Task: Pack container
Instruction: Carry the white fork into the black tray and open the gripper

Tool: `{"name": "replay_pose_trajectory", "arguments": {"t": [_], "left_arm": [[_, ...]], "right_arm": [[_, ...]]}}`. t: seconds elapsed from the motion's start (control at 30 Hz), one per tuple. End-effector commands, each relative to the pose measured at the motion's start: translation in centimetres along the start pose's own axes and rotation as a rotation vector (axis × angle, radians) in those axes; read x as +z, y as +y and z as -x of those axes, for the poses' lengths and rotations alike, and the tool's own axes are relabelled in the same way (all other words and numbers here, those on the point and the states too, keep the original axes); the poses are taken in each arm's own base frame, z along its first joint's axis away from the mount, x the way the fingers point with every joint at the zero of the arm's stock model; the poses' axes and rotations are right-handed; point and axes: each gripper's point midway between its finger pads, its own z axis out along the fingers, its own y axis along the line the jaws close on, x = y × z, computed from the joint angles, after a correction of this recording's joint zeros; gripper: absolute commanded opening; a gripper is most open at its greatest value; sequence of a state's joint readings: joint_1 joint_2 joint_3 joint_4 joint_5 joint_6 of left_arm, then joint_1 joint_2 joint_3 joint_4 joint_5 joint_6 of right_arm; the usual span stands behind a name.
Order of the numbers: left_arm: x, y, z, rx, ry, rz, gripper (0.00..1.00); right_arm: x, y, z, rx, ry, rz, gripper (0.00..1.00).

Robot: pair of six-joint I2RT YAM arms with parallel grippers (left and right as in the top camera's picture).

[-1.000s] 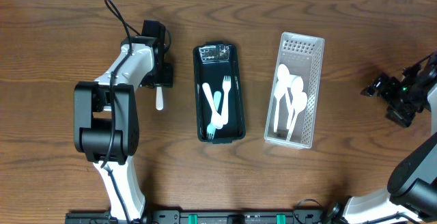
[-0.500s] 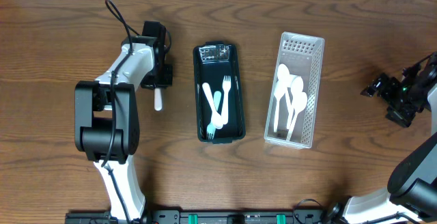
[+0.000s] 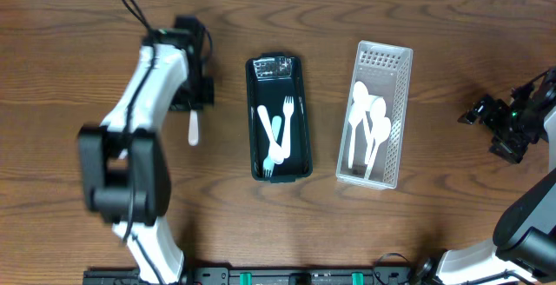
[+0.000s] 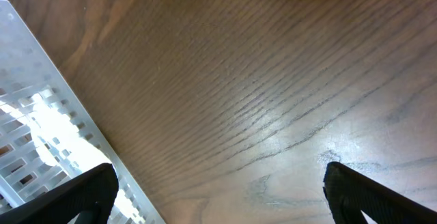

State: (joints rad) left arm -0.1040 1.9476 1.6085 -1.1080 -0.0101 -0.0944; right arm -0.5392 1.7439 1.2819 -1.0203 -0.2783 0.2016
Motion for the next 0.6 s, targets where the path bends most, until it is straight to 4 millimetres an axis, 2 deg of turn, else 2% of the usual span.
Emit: {"name": "replay_pose_trajectory", "arguments": {"t": [0.0,0.1,0.17,0.23,0.33,0.43,0.57], "left_arm": [[-11.0,-3.1,0.5,-0.03,-0.244,-0.182,0.06],[-15.5,-5.5,-1.3,-0.083,-0.327,-0.275,0.06],[-16.8,-7.1,-2.2,-0.085,-0.35,-0.306,0.06],[-17.2,-9.1,-3.0,-0.071,-0.348,-0.33,0.06],[-15.9,-12.1,-3.9,-0.042,-0.31,-0.346,0.06],[-13.0,-15.0,-4.6,0.016,-0.255,-0.334,0.06],[-8.5,-16.4,-3.9,0.03,-0.212,-0.25,0.06]], "right_arm": [[-0.1,0.4,0.2,0.005,-0.005,0.012,0.99],[-0.1,0.4,0.3,0.004,-0.011,0.014,0.99],[-0.1,0.4,0.4,0.003,-0.013,0.014,0.99],[-0.1,0.4,0.4,0.002,-0.016,0.014,0.99],[-0.1,0.5,0.6,0.001,-0.022,0.016,0.99],[-0.1,0.5,0.9,-0.002,-0.032,0.018,0.99],[-0.1,0.5,0.9,-0.003,-0.034,0.018,0.99]]}}
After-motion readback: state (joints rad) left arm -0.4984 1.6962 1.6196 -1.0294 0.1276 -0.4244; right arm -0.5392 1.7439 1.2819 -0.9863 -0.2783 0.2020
